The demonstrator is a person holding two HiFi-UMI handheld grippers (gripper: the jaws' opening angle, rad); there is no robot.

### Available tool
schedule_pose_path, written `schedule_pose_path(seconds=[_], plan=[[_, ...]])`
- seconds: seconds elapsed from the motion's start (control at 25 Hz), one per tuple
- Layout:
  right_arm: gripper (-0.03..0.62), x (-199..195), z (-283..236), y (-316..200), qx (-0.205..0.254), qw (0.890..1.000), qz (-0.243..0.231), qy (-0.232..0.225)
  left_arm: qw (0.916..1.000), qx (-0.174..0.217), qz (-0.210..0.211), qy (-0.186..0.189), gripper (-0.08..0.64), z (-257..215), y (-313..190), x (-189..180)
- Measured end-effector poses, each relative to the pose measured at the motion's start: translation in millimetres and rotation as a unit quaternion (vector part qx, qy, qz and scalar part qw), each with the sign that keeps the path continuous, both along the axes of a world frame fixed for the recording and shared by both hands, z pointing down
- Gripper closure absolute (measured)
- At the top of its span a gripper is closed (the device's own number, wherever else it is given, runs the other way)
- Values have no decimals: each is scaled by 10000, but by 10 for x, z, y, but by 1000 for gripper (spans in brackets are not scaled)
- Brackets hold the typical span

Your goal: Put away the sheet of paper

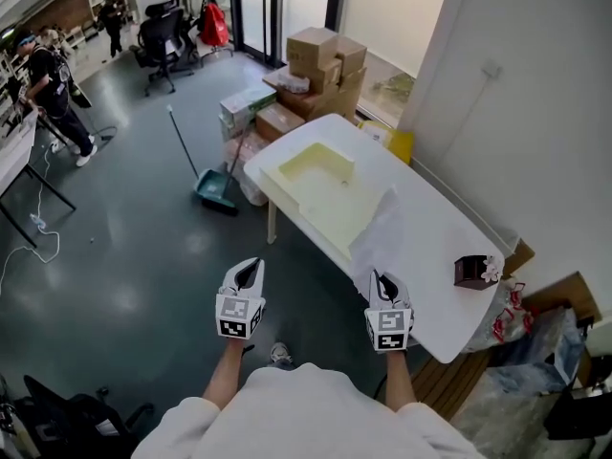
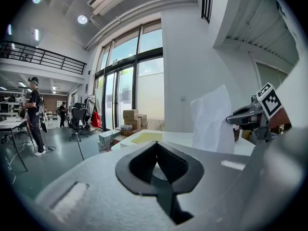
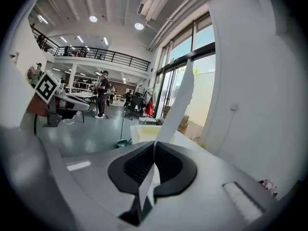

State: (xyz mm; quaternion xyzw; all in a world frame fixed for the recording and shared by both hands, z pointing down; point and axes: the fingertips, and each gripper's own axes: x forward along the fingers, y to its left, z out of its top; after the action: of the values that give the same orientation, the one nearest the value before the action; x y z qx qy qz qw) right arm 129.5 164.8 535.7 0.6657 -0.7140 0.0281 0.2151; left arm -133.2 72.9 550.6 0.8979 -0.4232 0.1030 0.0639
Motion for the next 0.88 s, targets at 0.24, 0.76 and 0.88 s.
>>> schedule_pose_path(seconds=[0.24, 0.76, 0.88], plan=[[591, -86, -14, -391, 11, 9998, 157, 75, 9999, 40, 54, 90, 554, -20, -445, -129], [591, -414, 165, -883, -68, 9996, 254, 30, 9999, -53, 71, 92, 554, 157, -976, -447], [591, -388, 215, -933, -148, 9995, 265, 36, 9998, -124, 102, 102, 554, 212, -1044, -400]])
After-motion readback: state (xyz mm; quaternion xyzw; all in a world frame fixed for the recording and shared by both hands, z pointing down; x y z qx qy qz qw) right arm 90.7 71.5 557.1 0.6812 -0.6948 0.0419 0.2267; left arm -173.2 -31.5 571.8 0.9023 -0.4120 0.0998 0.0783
